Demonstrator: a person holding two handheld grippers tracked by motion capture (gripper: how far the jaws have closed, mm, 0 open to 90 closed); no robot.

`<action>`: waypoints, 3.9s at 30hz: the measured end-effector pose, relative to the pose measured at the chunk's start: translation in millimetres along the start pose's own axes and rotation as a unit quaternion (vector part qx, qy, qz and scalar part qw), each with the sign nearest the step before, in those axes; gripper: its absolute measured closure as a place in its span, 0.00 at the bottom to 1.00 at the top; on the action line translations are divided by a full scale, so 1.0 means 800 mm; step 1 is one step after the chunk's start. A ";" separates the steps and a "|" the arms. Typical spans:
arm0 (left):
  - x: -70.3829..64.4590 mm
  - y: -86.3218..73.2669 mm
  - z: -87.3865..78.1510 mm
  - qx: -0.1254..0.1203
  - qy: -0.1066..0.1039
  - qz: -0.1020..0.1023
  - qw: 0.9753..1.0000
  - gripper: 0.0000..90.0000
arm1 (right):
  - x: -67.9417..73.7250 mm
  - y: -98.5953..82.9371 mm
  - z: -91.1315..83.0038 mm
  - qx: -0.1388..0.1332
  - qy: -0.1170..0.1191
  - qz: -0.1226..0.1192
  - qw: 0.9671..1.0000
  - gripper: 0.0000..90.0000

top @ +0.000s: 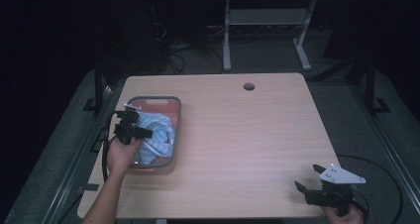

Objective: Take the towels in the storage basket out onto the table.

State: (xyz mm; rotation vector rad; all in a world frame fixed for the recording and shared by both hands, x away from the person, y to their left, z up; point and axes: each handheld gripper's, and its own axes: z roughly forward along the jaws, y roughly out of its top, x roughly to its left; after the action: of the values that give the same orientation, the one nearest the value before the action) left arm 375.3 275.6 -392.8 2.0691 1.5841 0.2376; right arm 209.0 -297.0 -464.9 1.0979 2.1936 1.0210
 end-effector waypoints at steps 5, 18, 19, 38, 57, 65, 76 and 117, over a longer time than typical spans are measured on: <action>0.003 -0.005 -0.007 -0.015 -0.013 -0.001 1.000 0.82 | 0.000 0.000 0.000 0.000 -0.001 -0.001 1.000 0.17; 0.007 -0.011 -0.051 -0.081 -0.046 0.001 0.996 0.82 | 0.001 0.000 -0.002 -0.003 -0.005 0.008 1.000 0.17; 0.007 -0.011 -0.051 -0.081 -0.046 0.001 0.996 0.82 | 0.001 0.000 -0.002 -0.003 -0.005 0.008 1.000 0.17; 0.004 -0.006 -0.100 -0.128 -0.068 0.017 0.989 0.82 | -0.002 0.000 -0.003 -0.006 -0.012 0.004 1.000 0.17; -0.029 0.010 -0.131 -0.151 -0.093 0.058 0.983 0.82 | -0.002 0.001 -0.003 -0.007 -0.013 0.005 1.000 0.17; -0.047 0.019 -0.138 -0.152 -0.103 0.073 0.980 0.82 | -0.004 0.001 -0.004 -0.008 -0.015 0.006 1.000 0.17; -0.069 0.028 -0.133 -0.144 -0.114 0.093 0.979 0.82 | -0.005 0.000 -0.004 -0.007 -0.015 0.007 1.000 0.17; -0.165 0.067 -0.087 -0.109 -0.152 0.157 0.970 0.82 | -0.007 0.001 -0.006 -0.015 -0.014 0.010 1.000 0.17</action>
State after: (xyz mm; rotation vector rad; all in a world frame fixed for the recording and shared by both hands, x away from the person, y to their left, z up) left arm 350.1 162.2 -284.4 2.0587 1.0026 0.1850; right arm 208.7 -303.3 -460.9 1.1154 2.1420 1.0376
